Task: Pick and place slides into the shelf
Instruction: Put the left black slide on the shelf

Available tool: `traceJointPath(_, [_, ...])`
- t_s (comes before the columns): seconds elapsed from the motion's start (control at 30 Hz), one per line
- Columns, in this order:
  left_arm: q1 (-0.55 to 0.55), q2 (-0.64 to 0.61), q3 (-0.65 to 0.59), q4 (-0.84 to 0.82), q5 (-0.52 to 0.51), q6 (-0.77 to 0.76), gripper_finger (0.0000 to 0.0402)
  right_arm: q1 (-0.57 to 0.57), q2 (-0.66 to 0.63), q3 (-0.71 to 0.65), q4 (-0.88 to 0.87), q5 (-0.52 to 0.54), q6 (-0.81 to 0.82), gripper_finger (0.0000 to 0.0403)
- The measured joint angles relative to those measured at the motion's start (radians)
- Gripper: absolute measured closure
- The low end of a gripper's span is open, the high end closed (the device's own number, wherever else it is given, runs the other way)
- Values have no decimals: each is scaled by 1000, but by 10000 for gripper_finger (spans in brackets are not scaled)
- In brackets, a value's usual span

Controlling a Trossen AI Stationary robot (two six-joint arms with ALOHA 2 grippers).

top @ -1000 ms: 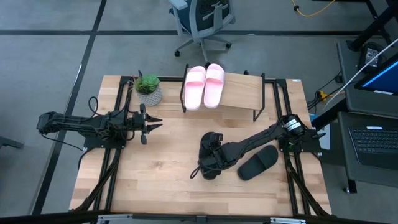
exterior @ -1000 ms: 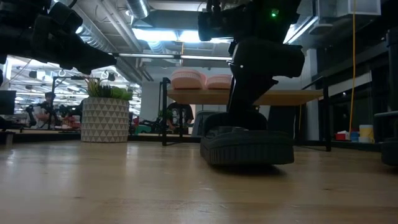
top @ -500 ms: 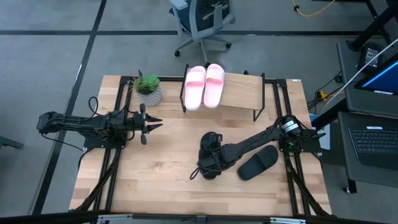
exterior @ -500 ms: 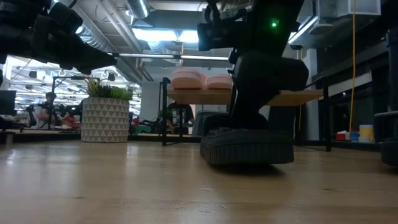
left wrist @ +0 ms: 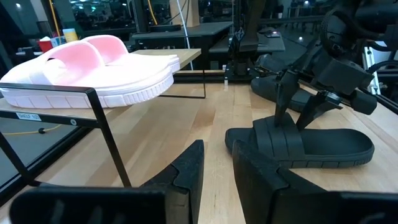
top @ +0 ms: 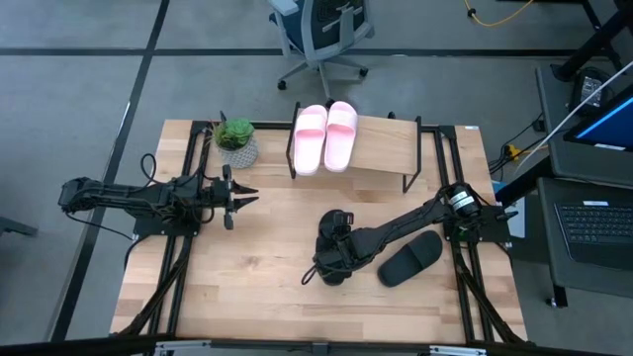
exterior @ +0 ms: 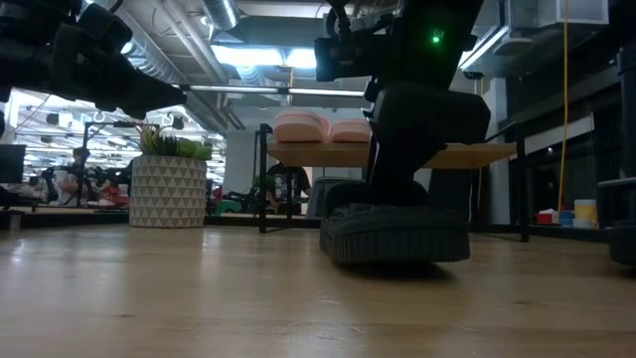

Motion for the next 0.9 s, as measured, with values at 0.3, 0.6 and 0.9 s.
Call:
traceJointPath(0.3, [0,0,0,0,0,0,324,0,0,0,-1,1,4,262])
traceJointPath(0.6, [0,0,0,0,0,0,324,0,0,2,0,1,5,305])
traceJointPath(0.9, [0,0,0,0,0,0,324,0,0,2,0,0,5,310])
